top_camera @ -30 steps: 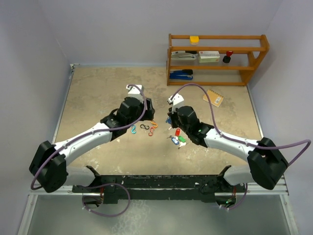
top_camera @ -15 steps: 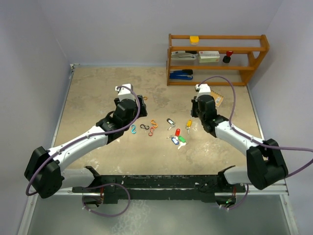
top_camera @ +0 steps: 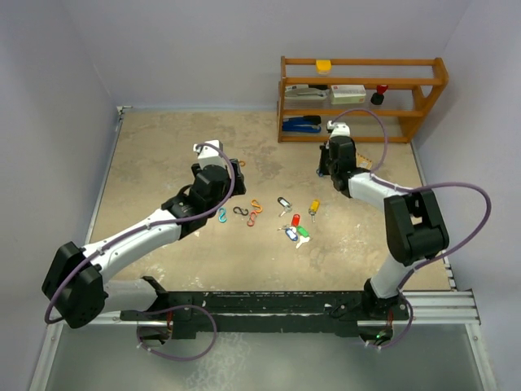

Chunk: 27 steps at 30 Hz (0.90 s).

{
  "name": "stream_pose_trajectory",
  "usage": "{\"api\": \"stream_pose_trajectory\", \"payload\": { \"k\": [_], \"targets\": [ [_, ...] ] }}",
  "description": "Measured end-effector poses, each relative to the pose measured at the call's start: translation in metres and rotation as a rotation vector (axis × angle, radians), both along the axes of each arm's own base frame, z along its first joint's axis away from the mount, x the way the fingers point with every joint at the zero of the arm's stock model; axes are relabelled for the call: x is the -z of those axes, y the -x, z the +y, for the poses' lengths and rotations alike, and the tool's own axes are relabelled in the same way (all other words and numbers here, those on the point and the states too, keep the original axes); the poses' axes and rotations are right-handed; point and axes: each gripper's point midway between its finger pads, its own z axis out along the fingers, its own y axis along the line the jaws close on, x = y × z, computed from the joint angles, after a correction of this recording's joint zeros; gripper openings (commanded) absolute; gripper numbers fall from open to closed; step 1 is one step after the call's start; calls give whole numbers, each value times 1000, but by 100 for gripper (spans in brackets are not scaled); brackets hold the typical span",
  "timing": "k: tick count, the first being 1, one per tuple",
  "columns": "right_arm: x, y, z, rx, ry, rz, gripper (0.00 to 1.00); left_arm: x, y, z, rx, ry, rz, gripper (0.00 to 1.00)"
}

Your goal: Put the keys on the keyring

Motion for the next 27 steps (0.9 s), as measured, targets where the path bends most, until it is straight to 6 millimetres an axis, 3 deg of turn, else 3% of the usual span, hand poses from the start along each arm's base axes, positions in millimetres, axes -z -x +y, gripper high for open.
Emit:
{"api": "stream_pose_trajectory", "payload": {
  "k": [2, 5, 10, 15, 17, 20, 24, 27],
  "targets": [
    [2, -12, 4, -9, -10, -3, 3, 1, 0, 0, 1, -2, 3, 73],
    [3, -19, 7, -12, -15, -7, 19, 1, 0, 0, 1, -2, 3, 73],
    [0, -23, 11, -26, -29, -17, 20, 3, -1, -1, 1, -4, 5, 73],
    [-1, -22, 15, -41, -45, -22, 35, 8, -2, -3, 4, -11, 16, 73],
    [-4, -19, 16, -45, -57, -27, 43, 9, -2, -3, 5, -11, 16, 73],
    [-11, -9, 13, -44, -63, -28, 49, 8, -3, -4, 7, -6, 13, 73],
    [-24, 5, 17, -60, -93, -14, 52, 10, -4, -7, 13, -3, 14, 73],
    [-20, 24, 19, -64, -107, 23, 53, 14, -5, -9, 18, -5, 22, 73]
  ]
}}
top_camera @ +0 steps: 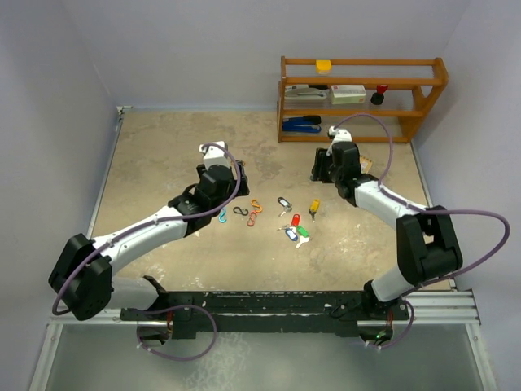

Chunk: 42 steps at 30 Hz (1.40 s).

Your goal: Put the keys on the keyring

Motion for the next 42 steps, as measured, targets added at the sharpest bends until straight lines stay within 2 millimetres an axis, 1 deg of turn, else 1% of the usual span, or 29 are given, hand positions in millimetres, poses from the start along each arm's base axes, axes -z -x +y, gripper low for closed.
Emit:
{"api": "stream_pose_trajectory", "payload": {
  "k": [2, 5, 8, 10, 13, 16, 20, 27, 34, 40, 42],
  "targets": [
    [11, 17, 4, -15, -7, 45, 52, 5, -1, -2, 5, -3, 11, 73],
    [34, 47, 8, -39, -4, 129, 51, 13, -1, -5, 11, -2, 33, 73],
    [50, 69, 12, -65, -2, 192, 50, 20, -1, -7, 16, -8, 48, 73],
    [58, 79, 14, -84, -6, 221, 48, 23, -1, -8, 20, -12, 57, 72],
    [67, 88, 16, -95, -14, 247, 46, 26, 0, -9, 23, -11, 63, 72],
    [71, 92, 18, -106, -21, 263, 44, 25, 0, -10, 24, -6, 64, 72],
    [73, 92, 22, -116, -25, 262, 43, 25, 0, -10, 24, -6, 64, 72],
    [85, 93, 27, -124, -17, 286, 43, 26, 0, -10, 24, -7, 64, 72],
    [87, 93, 26, -123, -15, 288, 42, 26, 0, -10, 24, -7, 64, 72],
    [89, 91, 27, -122, -16, 288, 39, 27, 0, -9, 23, -9, 65, 72],
    [88, 91, 27, -122, -18, 284, 35, 26, 0, -9, 22, -9, 65, 72]
  ]
}}
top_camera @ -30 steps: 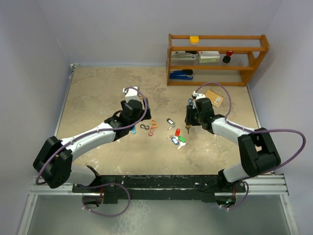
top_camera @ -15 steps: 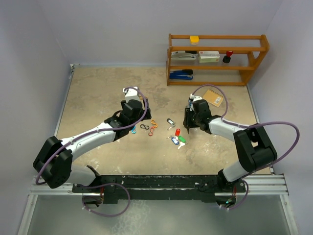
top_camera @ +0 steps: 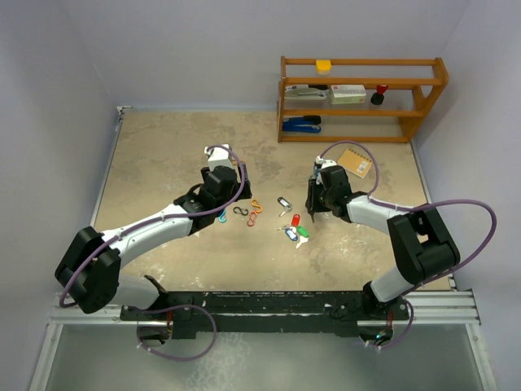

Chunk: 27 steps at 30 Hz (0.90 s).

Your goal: Put the keys on the keyring

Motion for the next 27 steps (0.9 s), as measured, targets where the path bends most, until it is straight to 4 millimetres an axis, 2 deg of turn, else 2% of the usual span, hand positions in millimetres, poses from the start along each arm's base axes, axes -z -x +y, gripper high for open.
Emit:
{"api": "stream_pose_trajectory", "payload": {
  "k": [8, 19, 24, 27],
  "targets": [
    [1, 0, 0, 3, 0, 3, 22, 0, 0, 0, -2, -1, -1, 72],
    [3, 3, -1, 2, 8, 14, 0, 0, -1, 2, -9, -5, -3, 72],
    [0, 3, -1, 3, 10, 9, 0, 0, -1, 2, -12, -6, -4, 72],
    [-9, 3, -1, 1, 1, -23, 0, 0, -1, 3, -14, -7, -5, 72]
  ]
}}
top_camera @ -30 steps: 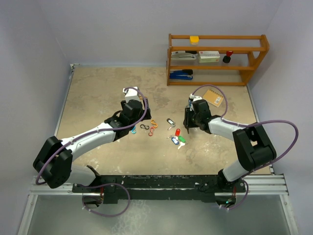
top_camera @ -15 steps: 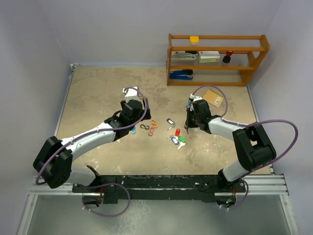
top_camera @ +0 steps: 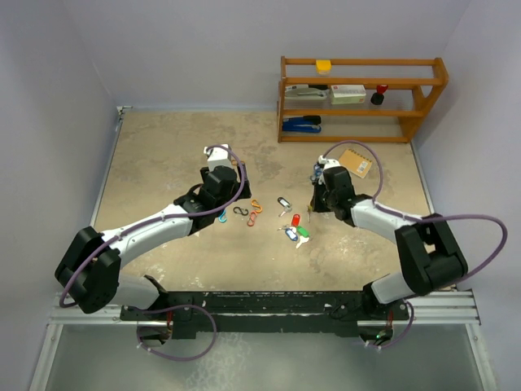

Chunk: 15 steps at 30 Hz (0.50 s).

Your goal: Put the keys on the keyring

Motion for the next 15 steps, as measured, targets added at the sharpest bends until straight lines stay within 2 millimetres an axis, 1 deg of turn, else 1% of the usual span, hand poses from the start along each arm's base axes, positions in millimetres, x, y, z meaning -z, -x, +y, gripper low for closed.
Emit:
{"api": "stream_pose_trajectory", "payload": {
  "k": [6, 8, 12, 15],
  "targets": [
    [-38, 2, -4, 7, -35, -128, 0, 0, 0, 0, -1, 0, 0, 72],
    [-48, 1, -4, 7, -44, -161, 0, 0, 0, 0, -2, -1, -1, 72],
    [-60, 1, -6, 10, -48, -206, 0, 0, 0, 1, -5, -2, -2, 72],
    [-64, 1, -7, 12, -45, -223, 0, 0, -1, 2, -11, -4, -4, 72]
  ]
}}
